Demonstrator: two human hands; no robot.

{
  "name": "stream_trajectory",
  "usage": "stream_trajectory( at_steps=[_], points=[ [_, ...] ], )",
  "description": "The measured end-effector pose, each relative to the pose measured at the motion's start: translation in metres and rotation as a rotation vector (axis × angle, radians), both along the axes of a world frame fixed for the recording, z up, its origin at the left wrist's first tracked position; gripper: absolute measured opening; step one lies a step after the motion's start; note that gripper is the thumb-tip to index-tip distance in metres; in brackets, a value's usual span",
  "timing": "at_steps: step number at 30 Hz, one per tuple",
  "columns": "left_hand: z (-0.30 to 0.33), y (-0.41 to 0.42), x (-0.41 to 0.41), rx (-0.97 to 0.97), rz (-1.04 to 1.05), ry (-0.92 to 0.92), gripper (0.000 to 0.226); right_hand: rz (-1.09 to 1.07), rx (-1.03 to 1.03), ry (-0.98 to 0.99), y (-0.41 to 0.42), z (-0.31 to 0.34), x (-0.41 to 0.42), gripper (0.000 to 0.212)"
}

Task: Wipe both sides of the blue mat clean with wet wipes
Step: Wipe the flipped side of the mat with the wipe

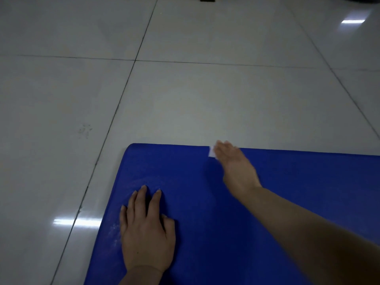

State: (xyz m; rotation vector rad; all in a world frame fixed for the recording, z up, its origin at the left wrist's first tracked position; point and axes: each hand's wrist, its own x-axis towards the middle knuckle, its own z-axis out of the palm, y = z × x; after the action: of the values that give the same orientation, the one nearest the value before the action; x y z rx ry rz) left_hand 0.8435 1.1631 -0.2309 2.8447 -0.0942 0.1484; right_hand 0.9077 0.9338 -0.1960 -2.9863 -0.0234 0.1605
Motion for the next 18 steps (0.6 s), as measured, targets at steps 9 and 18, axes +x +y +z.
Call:
stream_trajectory(
  at_steps=[9, 18],
  points=[
    [0.000, 0.000, -0.001, 0.015, 0.009, 0.007, 0.059, 0.106, 0.150, -0.062, 0.052, -0.014, 0.000, 0.073],
    [0.000, 0.001, -0.001, 0.040, 0.002, 0.023, 0.058, -0.220, 0.094, -0.126, -0.010, -0.006, -0.029, 0.082]
  ],
)
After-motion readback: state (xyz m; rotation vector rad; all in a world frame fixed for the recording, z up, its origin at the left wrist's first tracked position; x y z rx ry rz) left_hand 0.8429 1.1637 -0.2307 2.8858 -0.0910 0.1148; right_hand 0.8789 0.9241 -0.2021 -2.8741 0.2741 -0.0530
